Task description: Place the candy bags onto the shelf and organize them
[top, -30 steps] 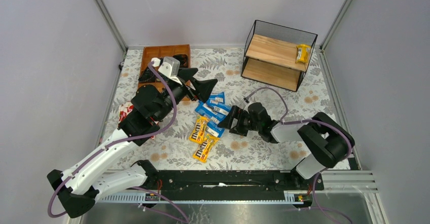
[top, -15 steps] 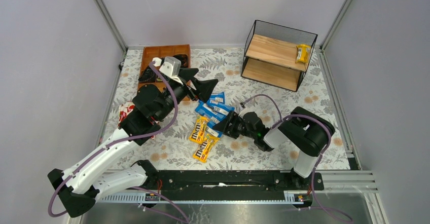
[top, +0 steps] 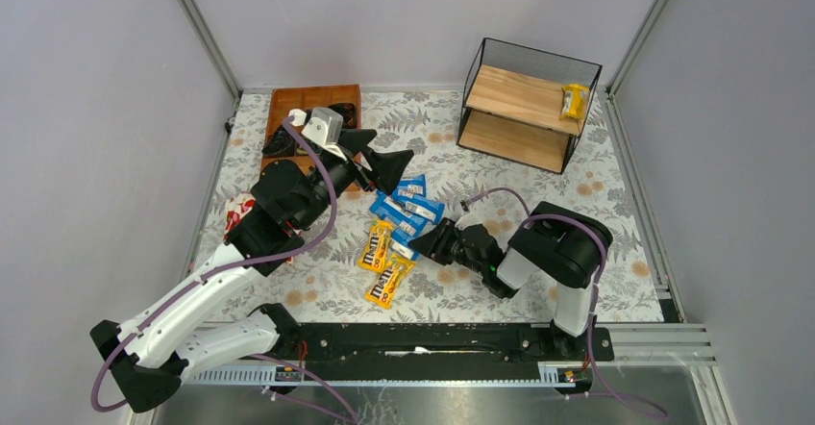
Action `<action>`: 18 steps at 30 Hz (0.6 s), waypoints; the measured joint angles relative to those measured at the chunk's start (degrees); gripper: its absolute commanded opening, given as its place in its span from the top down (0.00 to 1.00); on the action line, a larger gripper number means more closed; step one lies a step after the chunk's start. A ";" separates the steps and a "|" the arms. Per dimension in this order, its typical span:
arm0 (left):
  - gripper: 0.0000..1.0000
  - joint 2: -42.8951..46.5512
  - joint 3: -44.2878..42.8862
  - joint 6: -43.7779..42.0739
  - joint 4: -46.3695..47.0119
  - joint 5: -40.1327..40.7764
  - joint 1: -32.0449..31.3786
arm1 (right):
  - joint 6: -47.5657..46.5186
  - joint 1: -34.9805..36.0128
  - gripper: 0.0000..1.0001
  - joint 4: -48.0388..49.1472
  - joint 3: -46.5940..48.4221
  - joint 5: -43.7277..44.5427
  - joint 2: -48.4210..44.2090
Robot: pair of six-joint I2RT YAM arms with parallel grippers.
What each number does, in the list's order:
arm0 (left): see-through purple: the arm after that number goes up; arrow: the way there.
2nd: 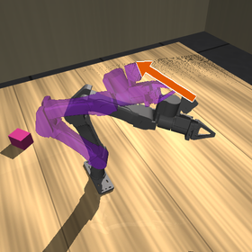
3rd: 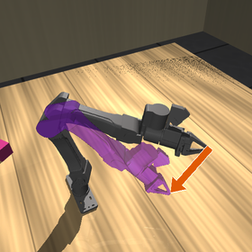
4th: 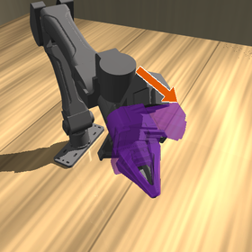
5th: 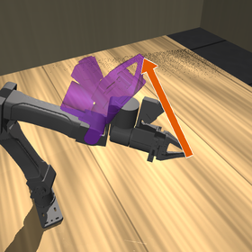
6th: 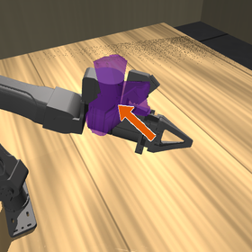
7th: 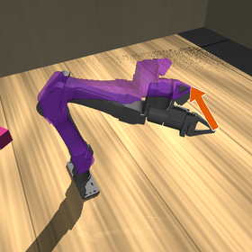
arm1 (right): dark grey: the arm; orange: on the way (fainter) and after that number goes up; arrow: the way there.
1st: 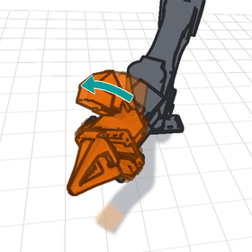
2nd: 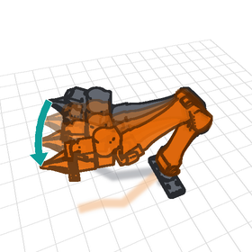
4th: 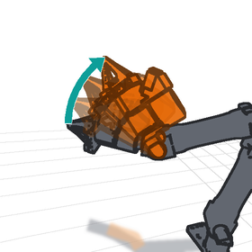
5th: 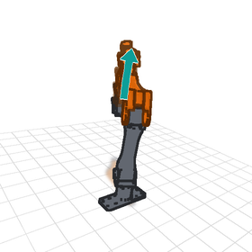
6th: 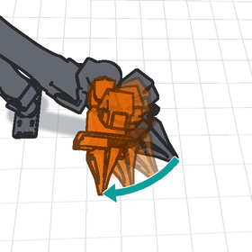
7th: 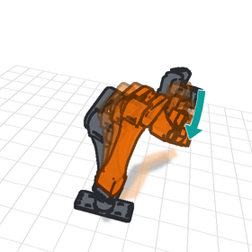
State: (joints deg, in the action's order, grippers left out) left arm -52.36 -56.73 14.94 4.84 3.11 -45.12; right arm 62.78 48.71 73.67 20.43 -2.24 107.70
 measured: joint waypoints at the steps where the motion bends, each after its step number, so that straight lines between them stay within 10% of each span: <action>1: 0.01 0.00 0.00 0.02 0.00 -0.04 0.00 | -0.04 0.09 0.68 0.57 -0.17 0.31 0.13; 18: 0.01 0.00 0.00 0.15 0.02 -0.39 0.00 | -4.33 0.28 0.98 -10.14 -4.02 6.14 -17.97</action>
State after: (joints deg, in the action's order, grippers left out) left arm -52.36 -56.73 15.09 4.86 2.72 -45.12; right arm 58.46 48.99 63.53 16.40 3.90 89.73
